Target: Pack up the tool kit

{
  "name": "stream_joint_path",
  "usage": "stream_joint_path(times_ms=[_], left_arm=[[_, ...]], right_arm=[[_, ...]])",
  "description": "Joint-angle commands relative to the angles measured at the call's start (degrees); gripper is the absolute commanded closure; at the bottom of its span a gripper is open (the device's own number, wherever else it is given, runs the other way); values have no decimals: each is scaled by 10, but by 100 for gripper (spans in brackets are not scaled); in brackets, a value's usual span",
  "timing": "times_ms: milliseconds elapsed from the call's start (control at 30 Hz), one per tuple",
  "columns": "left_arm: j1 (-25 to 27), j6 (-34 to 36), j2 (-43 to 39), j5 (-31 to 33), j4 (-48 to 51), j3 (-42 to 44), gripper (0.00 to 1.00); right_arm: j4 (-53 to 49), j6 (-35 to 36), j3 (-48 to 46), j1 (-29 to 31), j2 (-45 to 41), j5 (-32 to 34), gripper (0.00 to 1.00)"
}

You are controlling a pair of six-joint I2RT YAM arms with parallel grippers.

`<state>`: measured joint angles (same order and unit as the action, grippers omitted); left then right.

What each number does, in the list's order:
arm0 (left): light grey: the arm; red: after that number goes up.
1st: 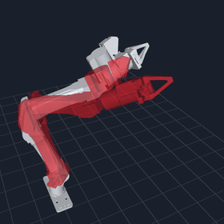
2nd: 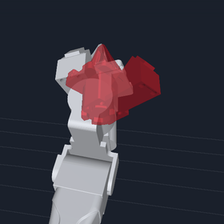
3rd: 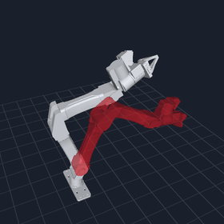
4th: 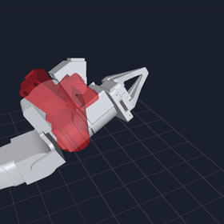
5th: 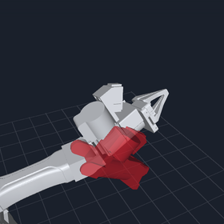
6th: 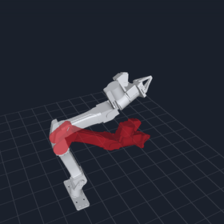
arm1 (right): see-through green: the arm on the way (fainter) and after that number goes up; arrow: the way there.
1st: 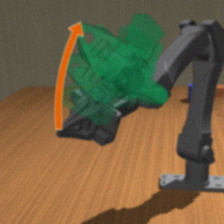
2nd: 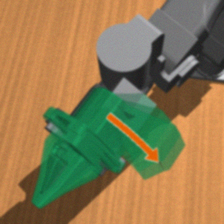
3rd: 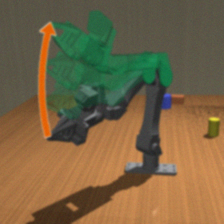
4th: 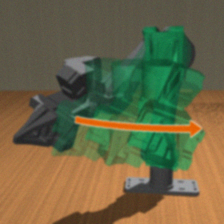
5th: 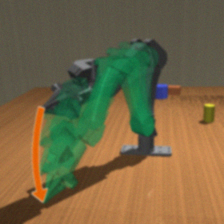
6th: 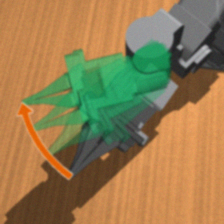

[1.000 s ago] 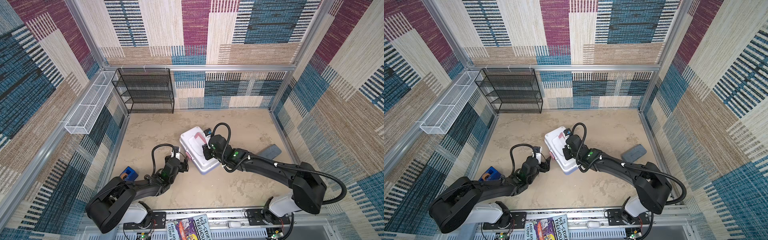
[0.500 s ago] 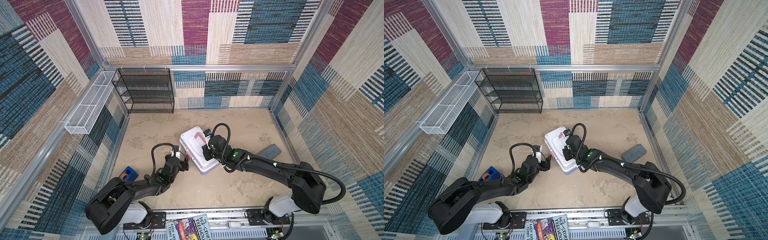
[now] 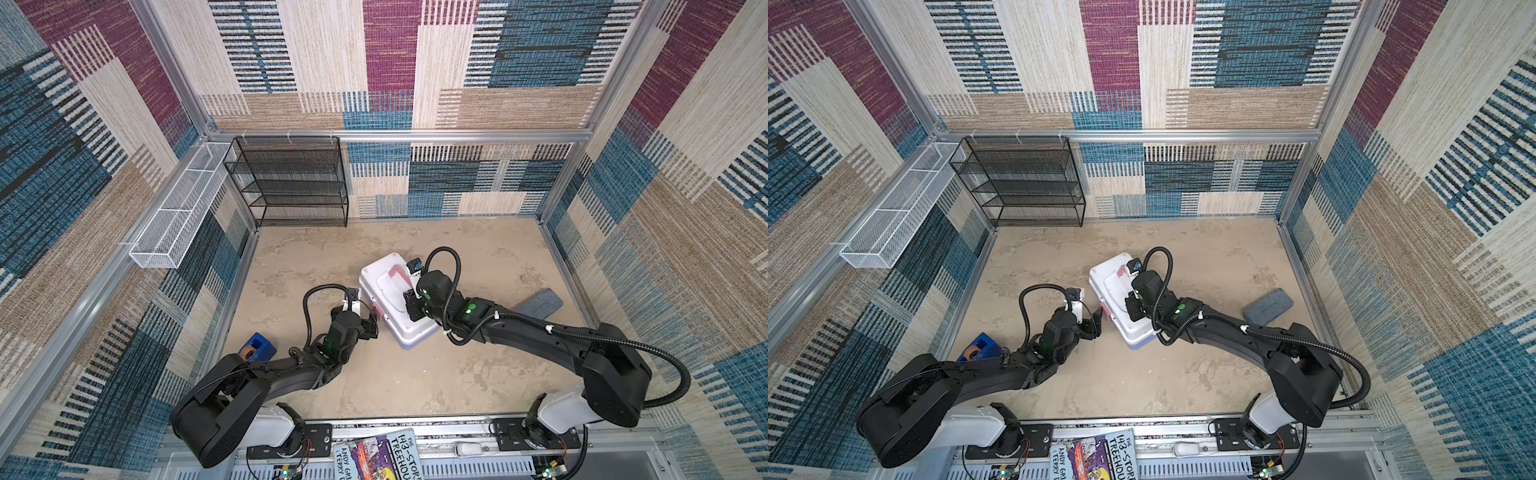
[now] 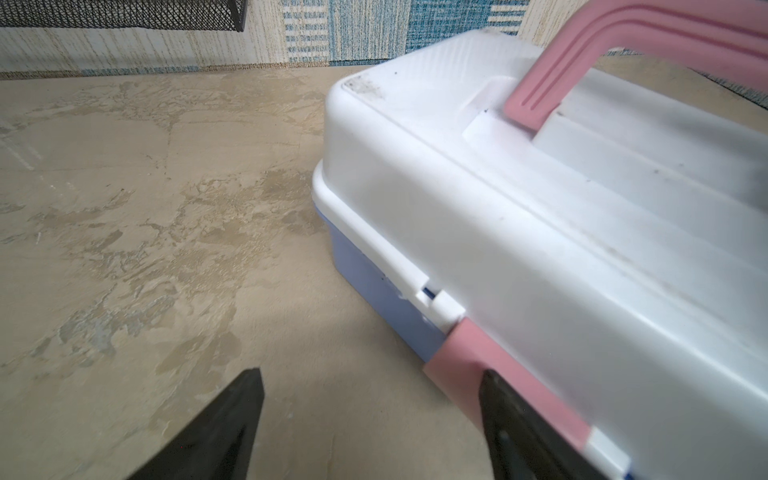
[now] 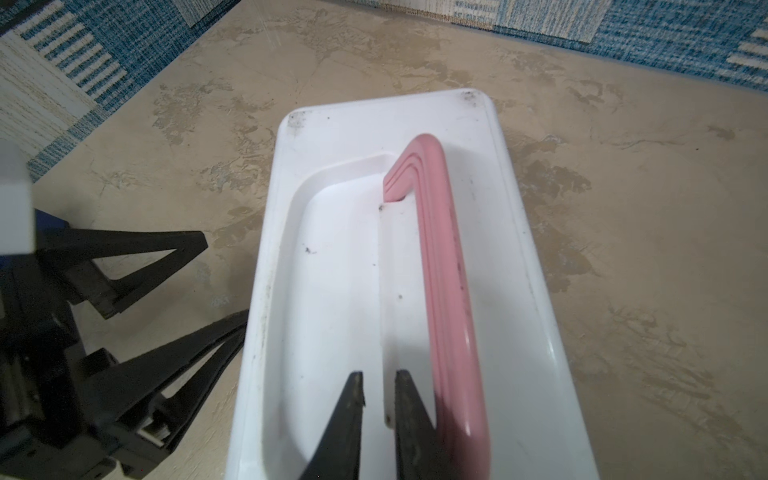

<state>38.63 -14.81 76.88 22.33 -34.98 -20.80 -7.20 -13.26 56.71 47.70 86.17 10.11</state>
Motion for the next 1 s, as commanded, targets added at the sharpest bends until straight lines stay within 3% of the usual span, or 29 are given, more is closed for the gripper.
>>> stream_joint_path(times_ms=[0, 967], left_arm=[[0, -8, 4, -17, -16, -8, 15], [-1, -8, 3, -29, -18, -8, 14]], right_arm=[[11, -3, -2, 0, 0, -1, 81], [17, 12, -15, -1, -2, 3, 84]])
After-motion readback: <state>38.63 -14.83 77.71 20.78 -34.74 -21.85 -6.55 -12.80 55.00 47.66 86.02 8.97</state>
